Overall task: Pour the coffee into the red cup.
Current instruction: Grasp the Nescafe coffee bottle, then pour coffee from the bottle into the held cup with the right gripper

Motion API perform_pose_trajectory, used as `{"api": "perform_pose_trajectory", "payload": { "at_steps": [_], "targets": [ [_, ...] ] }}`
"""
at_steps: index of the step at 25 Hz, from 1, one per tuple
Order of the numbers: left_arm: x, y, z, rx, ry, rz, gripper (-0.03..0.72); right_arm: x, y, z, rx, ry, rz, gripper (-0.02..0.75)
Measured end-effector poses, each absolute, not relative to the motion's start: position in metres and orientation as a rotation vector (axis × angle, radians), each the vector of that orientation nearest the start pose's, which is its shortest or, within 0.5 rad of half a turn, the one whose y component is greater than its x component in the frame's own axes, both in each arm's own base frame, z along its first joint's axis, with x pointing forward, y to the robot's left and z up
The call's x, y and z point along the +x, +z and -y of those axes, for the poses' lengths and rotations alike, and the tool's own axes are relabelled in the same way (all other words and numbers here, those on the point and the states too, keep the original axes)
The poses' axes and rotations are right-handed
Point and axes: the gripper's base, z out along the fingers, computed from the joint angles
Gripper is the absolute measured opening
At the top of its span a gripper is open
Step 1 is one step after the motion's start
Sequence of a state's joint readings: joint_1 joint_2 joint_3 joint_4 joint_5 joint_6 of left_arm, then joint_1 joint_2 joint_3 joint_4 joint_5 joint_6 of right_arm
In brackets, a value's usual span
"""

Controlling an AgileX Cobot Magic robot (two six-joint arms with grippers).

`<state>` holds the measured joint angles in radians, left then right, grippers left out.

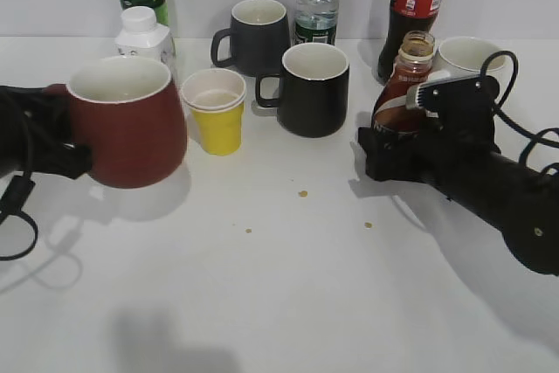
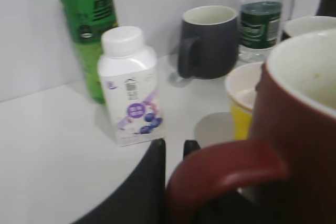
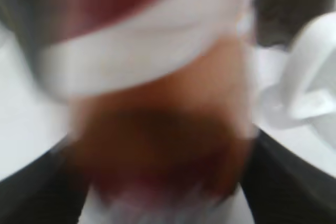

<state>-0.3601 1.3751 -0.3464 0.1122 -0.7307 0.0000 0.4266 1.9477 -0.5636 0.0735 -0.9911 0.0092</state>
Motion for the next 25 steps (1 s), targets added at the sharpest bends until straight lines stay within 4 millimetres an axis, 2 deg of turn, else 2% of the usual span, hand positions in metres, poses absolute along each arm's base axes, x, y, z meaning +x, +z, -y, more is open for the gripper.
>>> {"api": "perform_pose_trajectory", "payload": {
  "at_steps": [4, 7, 11, 16, 18, 25],
  "targets": [
    [0.213, 0.198, 0.104, 0.535, -0.307, -1.716, 0.073, 0.298, 0.106, -0.127, -0.287, 0.253, -1.850, 0.565],
    [0.205, 0.198, 0.118, 0.615, -0.355, -1.696, 0.073, 0.302, 0.109, -0.129, -0.287, 0.258, -1.832, 0.505],
    [0.197, 0.198, 0.131, 0.679, -0.400, -1.678, 0.073, 0.303, 0.109, -0.130, -0.286, 0.259, -1.830, 0.504],
    [0.197, 0.193, 0.135, 0.696, -0.412, -1.683, 0.073, 0.302, 0.114, -0.130, -0.327, 0.241, -1.820, 0.504],
    [0.199, 0.186, 0.137, 0.699, -0.416, -1.700, 0.073, 0.300, 0.125, -0.131, -0.397, 0.219, -1.788, 0.504],
    [0.217, 0.171, 0.152, 0.711, -0.454, -1.657, 0.073, 0.290, 0.191, -0.140, -0.696, 0.136, -1.549, 0.504]
  ]
}}
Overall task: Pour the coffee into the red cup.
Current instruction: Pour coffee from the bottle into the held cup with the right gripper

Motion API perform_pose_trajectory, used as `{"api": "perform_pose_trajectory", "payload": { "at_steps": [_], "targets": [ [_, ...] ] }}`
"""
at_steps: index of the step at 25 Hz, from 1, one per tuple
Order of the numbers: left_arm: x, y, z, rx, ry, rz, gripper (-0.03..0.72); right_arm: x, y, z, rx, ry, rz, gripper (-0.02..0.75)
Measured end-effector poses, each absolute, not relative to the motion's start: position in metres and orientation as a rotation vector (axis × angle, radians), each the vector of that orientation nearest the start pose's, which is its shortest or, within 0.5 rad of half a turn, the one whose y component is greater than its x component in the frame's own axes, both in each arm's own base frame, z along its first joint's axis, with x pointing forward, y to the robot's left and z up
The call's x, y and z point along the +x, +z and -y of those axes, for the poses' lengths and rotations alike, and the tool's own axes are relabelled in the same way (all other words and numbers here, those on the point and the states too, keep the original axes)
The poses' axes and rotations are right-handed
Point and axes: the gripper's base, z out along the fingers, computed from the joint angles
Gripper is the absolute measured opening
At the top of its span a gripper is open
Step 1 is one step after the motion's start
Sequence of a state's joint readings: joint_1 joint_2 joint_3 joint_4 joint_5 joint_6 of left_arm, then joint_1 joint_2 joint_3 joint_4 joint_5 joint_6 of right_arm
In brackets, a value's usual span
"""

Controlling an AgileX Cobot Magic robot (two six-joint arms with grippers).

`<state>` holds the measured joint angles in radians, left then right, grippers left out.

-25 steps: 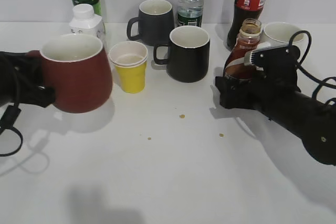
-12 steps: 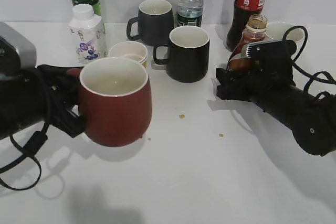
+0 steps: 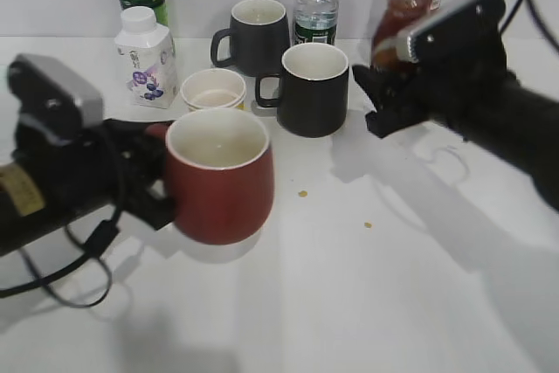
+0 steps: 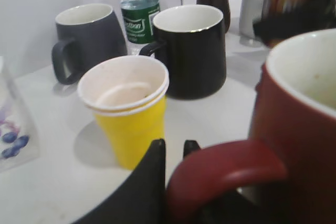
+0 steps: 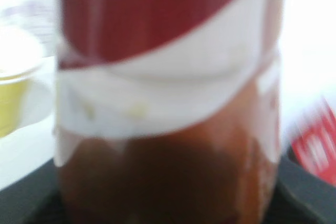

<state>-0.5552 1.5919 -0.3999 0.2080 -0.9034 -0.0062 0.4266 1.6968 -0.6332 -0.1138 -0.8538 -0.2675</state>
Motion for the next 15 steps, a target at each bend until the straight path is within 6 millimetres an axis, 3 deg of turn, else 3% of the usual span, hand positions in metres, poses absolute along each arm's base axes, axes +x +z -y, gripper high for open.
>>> {"api": "perform_pose_trajectory", "payload": {
  "at_steps": [9, 15],
  "targets": [
    [0.245, 0.179, 0.172, 0.758, -0.453, -1.615, 0.073, 0.298, 0.218, -0.160, -1.006, 0.067, -1.377, 0.504],
    [0.248, 0.180, 0.178, 0.808, -0.453, -1.603, 0.072, 0.298, 0.225, -0.170, -1.193, 0.014, -1.237, 0.504]
  ]
}}
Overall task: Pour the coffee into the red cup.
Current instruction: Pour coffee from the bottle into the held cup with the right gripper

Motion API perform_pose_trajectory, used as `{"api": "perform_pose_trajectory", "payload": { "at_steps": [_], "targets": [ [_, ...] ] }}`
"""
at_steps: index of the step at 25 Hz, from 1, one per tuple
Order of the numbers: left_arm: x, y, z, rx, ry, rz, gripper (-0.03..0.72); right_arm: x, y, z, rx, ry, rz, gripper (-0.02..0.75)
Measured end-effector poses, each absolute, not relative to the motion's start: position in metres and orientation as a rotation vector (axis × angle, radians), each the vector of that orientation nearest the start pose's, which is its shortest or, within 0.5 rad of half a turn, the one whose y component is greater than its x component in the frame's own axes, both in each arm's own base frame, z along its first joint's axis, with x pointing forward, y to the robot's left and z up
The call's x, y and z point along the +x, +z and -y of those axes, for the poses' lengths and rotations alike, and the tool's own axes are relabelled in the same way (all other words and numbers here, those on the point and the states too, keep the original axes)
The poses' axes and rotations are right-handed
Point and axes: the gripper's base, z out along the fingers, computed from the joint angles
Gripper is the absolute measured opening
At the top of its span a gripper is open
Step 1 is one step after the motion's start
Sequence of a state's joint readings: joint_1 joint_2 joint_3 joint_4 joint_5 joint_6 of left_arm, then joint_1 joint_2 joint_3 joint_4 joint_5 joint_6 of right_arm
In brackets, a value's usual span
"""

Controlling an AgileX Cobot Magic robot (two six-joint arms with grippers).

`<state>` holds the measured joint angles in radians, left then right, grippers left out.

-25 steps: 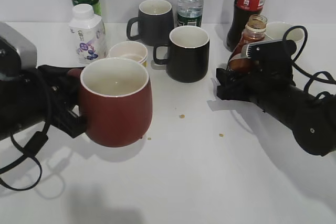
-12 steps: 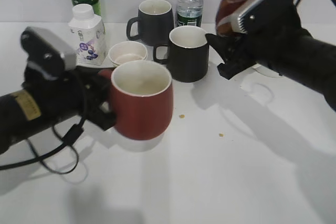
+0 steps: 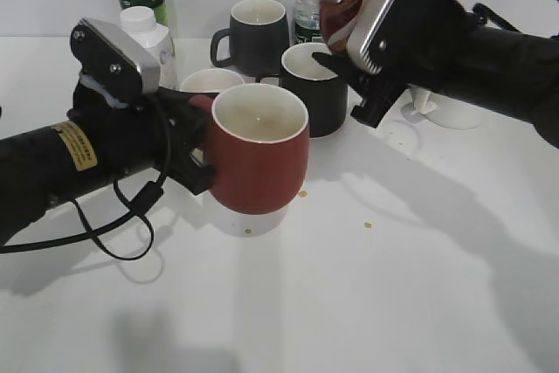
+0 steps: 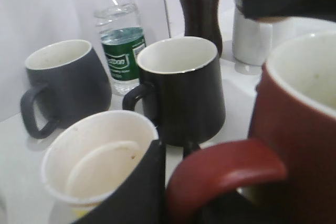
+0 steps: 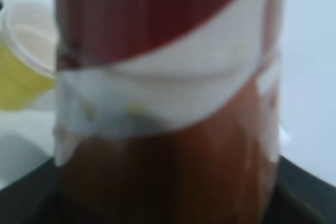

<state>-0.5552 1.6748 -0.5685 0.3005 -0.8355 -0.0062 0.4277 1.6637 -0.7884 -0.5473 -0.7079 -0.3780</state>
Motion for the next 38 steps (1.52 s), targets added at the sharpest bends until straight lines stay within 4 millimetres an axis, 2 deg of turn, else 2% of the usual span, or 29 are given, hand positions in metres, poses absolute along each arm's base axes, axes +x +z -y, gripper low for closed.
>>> {"api": "perform_pose_trajectory", "payload": {
  "at_steps": [9, 16, 24, 38],
  "targets": [
    [0.248, 0.177, 0.182, 0.862, -0.462, -1.587, 0.072, 0.295, 0.223, -0.173, -1.375, -0.131, -1.063, 0.504],
    [0.252, 0.177, 0.185, 0.863, -0.464, -1.578, 0.072, 0.292, 0.222, -0.175, -1.461, -0.179, -0.971, 0.504],
    [0.255, 0.185, 0.193, 0.919, -0.474, -1.520, 0.071, 0.292, 0.222, -0.176, -1.509, -0.240, -0.897, 0.504],
    [0.253, 0.179, 0.194, 0.998, -0.465, -1.542, 0.071, 0.292, 0.223, -0.175, -1.557, -0.329, -0.810, 0.504]
  ]
}}
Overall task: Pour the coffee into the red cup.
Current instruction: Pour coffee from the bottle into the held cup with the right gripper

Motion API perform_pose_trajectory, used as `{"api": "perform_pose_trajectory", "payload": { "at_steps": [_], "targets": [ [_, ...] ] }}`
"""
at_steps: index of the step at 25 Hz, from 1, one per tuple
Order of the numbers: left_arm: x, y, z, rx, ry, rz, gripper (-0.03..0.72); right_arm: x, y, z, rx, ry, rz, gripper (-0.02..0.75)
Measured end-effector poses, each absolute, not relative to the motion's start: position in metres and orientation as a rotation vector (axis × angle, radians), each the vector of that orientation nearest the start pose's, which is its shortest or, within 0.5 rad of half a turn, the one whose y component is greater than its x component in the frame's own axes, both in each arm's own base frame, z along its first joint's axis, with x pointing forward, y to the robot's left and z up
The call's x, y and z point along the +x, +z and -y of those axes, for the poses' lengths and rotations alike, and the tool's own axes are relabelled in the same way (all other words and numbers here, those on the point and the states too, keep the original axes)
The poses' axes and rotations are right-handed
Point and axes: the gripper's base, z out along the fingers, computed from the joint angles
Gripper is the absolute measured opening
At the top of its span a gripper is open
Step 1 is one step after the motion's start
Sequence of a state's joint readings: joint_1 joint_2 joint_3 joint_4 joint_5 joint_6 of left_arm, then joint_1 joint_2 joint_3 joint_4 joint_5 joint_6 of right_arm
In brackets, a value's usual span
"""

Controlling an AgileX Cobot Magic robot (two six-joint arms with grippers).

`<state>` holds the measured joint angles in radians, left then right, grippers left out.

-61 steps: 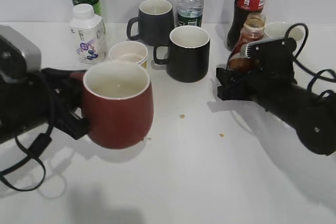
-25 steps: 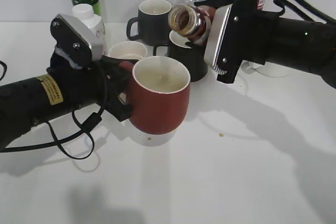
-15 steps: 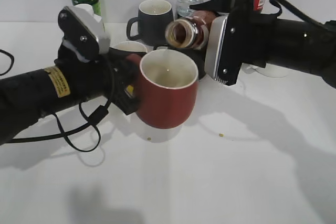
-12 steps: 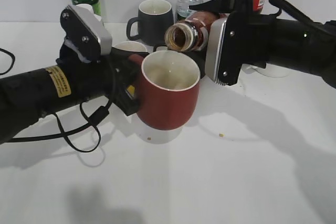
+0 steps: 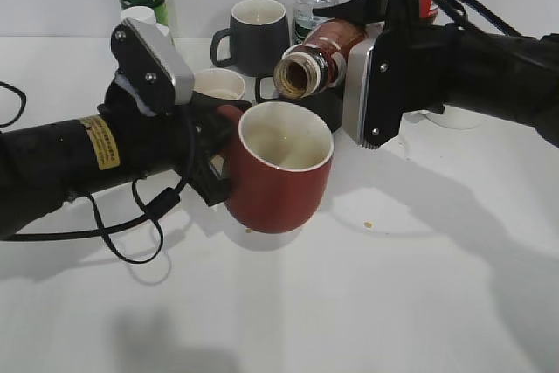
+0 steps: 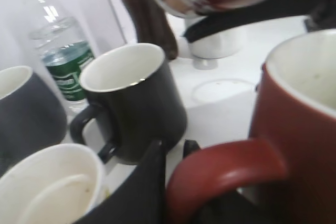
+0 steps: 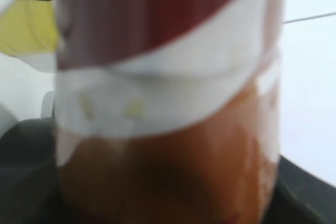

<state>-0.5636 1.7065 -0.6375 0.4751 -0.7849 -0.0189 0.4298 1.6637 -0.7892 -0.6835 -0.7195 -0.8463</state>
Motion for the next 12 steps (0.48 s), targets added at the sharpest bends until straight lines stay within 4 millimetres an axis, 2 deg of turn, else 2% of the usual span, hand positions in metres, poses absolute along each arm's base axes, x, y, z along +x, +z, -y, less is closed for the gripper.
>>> {"api": "perform_pose_trajectory", "payload": {
  "at_steps": [12],
  "targets": [
    [0.2467, 0.1844, 0.1924, 0.988, -0.494, -1.532, 0.071, 0.2919, 0.2228, -0.1754, -1.592, -0.388, -0.748, 0.504]
  ]
}}
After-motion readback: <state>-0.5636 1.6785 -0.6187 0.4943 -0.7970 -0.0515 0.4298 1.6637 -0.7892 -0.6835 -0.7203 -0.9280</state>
